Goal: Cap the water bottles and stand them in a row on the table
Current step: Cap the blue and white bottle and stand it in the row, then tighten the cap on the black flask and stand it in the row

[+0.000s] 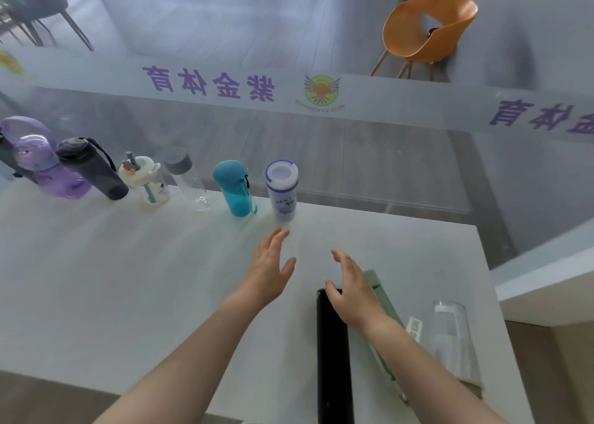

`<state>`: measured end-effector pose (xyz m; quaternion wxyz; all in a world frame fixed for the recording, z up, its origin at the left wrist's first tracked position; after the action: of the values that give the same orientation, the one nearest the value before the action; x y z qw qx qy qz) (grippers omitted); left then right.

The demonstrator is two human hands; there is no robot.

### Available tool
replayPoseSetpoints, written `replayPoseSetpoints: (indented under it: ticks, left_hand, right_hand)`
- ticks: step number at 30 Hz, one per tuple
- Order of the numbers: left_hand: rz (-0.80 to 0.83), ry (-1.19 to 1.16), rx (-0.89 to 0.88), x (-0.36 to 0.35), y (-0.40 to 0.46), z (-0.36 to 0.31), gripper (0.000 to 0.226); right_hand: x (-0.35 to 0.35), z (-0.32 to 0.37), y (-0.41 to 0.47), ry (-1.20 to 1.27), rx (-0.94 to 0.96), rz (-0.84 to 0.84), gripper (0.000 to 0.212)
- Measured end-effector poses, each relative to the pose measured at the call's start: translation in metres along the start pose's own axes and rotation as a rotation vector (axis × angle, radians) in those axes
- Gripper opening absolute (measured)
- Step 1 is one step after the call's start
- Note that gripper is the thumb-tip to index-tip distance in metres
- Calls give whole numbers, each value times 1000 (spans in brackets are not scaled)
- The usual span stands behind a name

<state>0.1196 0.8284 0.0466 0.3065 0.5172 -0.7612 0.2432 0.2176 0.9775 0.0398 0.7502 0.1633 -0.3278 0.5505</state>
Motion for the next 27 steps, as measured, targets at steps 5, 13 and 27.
replayPoseSetpoints:
  ticks: [5,13,27]
  left_hand:
    - [96,-79,89,-52,-69,20,52]
    - [286,-233,351,-110,-149,39,54]
    - [407,-379,474,-131,-182,44,64]
  right_hand:
    - [-3,-23,-65,9,10,64,56]
    - [-32,-75,-137,104,-184,180,66]
    - [-60,-91,-165,282,-409,248,87]
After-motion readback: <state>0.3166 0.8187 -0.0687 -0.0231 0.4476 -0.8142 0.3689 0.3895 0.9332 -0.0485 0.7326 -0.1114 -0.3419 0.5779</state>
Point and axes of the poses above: each hand's wrist, its own y-axis towards the middle knuckle, its own x-axis out of the back of the hand, z = x × y, the point moved 10 cm from there along y, towards the middle knuckle, and after that the axes turned 8 degrees about -z, right-handed, at the moved point
